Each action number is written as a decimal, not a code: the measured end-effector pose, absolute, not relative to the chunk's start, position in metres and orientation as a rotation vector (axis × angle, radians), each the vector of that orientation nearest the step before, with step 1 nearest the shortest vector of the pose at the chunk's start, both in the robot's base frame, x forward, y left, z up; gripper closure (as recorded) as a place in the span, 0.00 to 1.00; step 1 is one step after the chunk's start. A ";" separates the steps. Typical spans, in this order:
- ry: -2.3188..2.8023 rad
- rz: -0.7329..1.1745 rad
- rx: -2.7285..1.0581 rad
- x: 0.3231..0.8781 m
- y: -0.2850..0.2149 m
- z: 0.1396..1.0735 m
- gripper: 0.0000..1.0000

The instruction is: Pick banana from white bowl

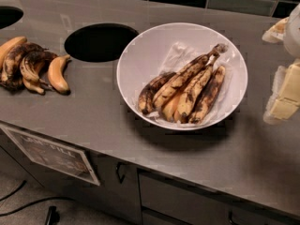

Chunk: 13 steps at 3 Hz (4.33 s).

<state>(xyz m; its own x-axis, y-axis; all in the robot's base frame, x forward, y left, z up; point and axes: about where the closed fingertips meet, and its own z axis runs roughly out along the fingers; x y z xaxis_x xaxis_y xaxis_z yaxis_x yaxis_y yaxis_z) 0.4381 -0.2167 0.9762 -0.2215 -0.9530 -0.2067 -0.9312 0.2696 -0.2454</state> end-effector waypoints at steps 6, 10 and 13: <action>1.814 -0.155 -2.254 0.474 -0.064 0.996 0.00; 1.825 -0.042 -2.303 0.518 -0.051 0.949 0.17; 1.814 -0.024 -2.295 0.526 -0.044 0.939 0.00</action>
Offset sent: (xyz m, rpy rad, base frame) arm 0.0179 0.0573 0.0333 -0.0967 -0.0028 0.2129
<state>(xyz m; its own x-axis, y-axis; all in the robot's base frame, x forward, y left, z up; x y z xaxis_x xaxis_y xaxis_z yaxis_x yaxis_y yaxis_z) 0.5258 -0.0444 0.9389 0.2399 -0.9633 -0.1205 -0.9597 -0.2166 -0.1789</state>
